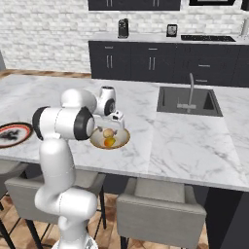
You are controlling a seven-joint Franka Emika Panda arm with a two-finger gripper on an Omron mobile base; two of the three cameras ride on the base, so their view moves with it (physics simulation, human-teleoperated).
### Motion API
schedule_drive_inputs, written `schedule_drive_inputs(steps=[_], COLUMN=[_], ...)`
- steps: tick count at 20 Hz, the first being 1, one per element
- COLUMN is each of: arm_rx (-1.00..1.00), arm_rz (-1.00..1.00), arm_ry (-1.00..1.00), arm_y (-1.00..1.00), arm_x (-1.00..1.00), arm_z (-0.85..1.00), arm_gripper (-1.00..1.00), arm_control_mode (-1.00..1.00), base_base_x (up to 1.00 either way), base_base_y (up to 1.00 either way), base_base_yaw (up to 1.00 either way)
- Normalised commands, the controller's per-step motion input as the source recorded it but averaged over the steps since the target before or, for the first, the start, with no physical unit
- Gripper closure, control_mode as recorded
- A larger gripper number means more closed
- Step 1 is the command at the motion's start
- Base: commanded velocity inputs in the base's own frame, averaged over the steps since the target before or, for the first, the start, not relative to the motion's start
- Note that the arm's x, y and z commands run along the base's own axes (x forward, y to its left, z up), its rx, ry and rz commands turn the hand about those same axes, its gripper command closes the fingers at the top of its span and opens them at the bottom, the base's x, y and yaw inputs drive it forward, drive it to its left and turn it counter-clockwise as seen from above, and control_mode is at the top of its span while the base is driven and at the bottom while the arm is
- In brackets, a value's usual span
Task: Take the fruits from the plate on the dining counter and place two fruits in each bowl.
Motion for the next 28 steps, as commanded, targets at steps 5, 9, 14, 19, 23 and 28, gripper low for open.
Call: schedule_drive_inputs(steps=[5,9,14,19,23,28], arm_rx=[0.00,0.00,0.00,0.00,0.00,0.00], arm_rz=[0.00,0.00,0.00,0.02,0.07,0.09], arm_ry=[0.00,-0.02,-0.01,-0.02,-0.15,-0.25], arm_y=[0.00,0.00,0.00,0.00,0.01,0.00], arm_x=[-0.67,-0.88,-0.94,-0.98,-1.00,-1.00], arm_z=[0.54,0.86,0.88,0.77,0.51,0.41], arm_gripper=[-1.00,-1.00,-1.00,-1.00,-1.00,-1.00], arm_control_mode=[-1.00,-1.00,-1.00,-1.00,-1.00,-1.00], base_base_x=[0.00,0.00,0.00,0.00,0.00,0.00], base_base_y=[0.00,0.00,0.00,0.00,0.00,0.00], base_base_yaw=[0.00,0.00,0.00,0.00,0.00,0.00])
